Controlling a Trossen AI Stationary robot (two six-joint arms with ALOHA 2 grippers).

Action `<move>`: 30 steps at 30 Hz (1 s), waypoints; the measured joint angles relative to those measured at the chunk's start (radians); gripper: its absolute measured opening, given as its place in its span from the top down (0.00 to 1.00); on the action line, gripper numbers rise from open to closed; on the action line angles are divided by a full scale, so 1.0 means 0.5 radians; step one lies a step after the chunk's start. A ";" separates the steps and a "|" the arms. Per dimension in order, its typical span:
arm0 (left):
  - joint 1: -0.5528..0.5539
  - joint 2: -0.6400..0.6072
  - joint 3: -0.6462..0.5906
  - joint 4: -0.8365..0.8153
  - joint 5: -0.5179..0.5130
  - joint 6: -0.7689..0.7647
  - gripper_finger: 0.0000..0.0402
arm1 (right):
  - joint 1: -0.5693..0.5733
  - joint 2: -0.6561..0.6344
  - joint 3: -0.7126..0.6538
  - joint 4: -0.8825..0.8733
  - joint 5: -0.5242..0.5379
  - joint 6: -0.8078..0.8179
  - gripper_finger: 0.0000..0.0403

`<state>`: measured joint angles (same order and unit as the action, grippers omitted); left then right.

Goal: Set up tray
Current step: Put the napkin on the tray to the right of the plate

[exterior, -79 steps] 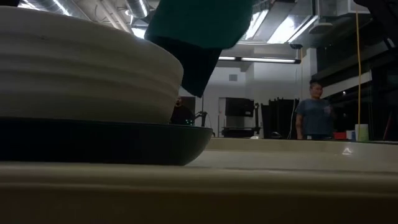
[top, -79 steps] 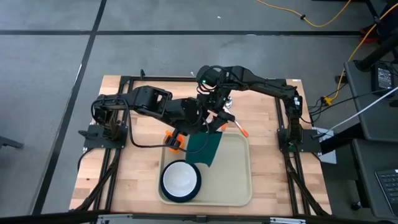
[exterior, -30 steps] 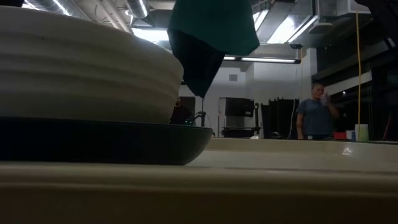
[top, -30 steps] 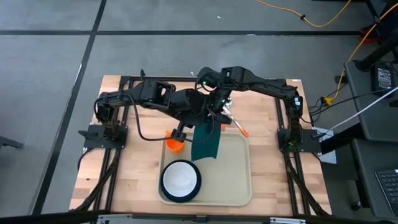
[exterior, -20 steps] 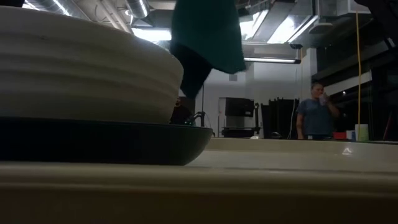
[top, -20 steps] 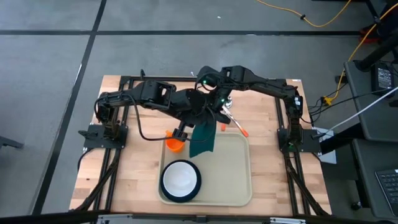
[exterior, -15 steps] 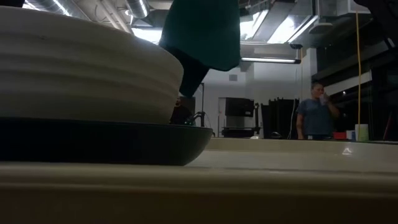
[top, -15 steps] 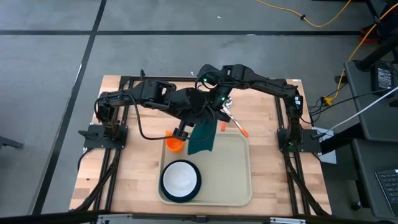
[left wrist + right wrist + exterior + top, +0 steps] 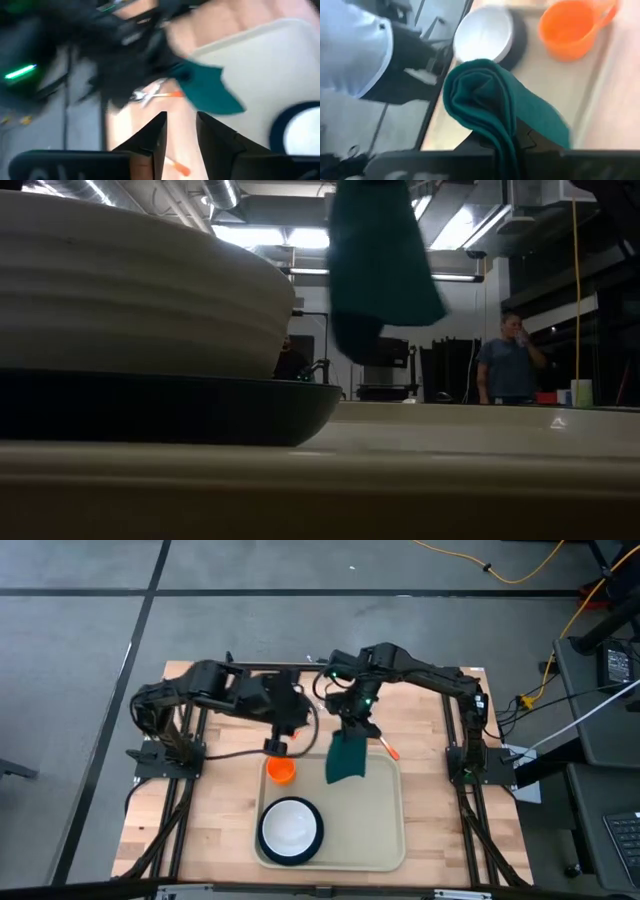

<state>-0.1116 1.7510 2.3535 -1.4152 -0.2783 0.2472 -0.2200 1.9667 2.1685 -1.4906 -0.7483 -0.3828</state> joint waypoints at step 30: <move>0.390 -0.247 0.002 0.013 -1.030 0.133 0.76 | 1.165 -0.260 -0.003 0.005 1.377 1.837 0.98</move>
<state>0.0832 1.6273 2.3547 -1.4089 -0.7934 0.3138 0.3623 1.8368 2.1670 -1.4880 -0.0597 0.5358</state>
